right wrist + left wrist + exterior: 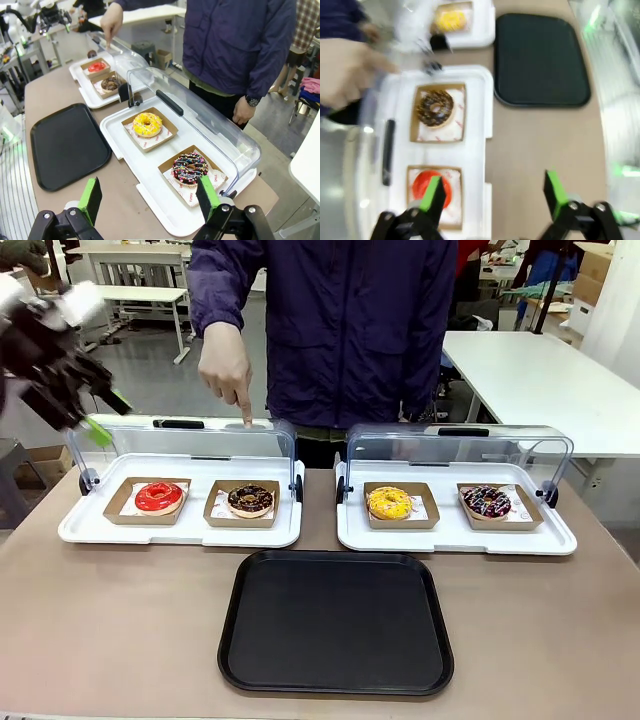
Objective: Move the second donut from the left to the tray.
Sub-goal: Pick up the Paper togo box containing the Donut indicated by the person and place it on the Handle tray.
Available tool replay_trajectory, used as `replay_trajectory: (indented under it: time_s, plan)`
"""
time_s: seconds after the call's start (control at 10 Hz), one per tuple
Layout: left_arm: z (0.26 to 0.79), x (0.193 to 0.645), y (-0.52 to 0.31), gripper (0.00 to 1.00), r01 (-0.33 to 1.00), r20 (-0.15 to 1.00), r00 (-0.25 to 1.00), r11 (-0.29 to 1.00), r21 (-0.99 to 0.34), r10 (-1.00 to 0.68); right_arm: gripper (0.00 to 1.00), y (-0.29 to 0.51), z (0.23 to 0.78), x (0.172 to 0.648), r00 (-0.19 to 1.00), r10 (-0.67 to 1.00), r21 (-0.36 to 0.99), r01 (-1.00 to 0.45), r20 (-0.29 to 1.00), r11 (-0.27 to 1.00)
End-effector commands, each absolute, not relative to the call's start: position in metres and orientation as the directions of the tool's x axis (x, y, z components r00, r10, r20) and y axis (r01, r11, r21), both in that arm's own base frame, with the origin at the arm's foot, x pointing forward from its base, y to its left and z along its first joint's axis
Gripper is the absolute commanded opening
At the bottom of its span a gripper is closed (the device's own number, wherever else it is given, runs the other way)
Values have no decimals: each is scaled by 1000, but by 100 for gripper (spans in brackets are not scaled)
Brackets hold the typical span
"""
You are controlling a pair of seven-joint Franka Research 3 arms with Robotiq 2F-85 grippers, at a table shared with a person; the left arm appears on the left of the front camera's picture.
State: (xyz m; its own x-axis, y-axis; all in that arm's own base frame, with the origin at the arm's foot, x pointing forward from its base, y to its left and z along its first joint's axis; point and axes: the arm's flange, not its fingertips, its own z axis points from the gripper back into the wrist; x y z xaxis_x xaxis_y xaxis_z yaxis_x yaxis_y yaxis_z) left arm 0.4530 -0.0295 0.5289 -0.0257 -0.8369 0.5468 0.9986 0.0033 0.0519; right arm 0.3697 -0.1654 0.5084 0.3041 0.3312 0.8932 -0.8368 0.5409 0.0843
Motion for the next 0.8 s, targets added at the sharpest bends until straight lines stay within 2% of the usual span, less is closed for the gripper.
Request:
replay_trajectory:
  time_s: [0.0, 0.1, 0.4, 0.7]
  plan:
    - [492, 445, -78, 100, 995, 417, -76, -39, 96, -906, 100, -167, 510, 374, 272, 322, 63, -843, 907, 535]
    - [478, 444, -97, 100, 995, 374, -79, -49, 89, -924, 100, -167, 510, 374, 272, 322, 63, -843, 907, 535]
    - [418, 461, -141, 100, 979, 245, -53, -1, 205, -968, 100, -167, 510, 374, 272, 322, 63, -843, 907, 535]
    - [380, 488, -159, 100, 987, 239, 30, 67, 147, -971, 100, -167, 510, 374, 272, 322, 63, -843, 907, 535]
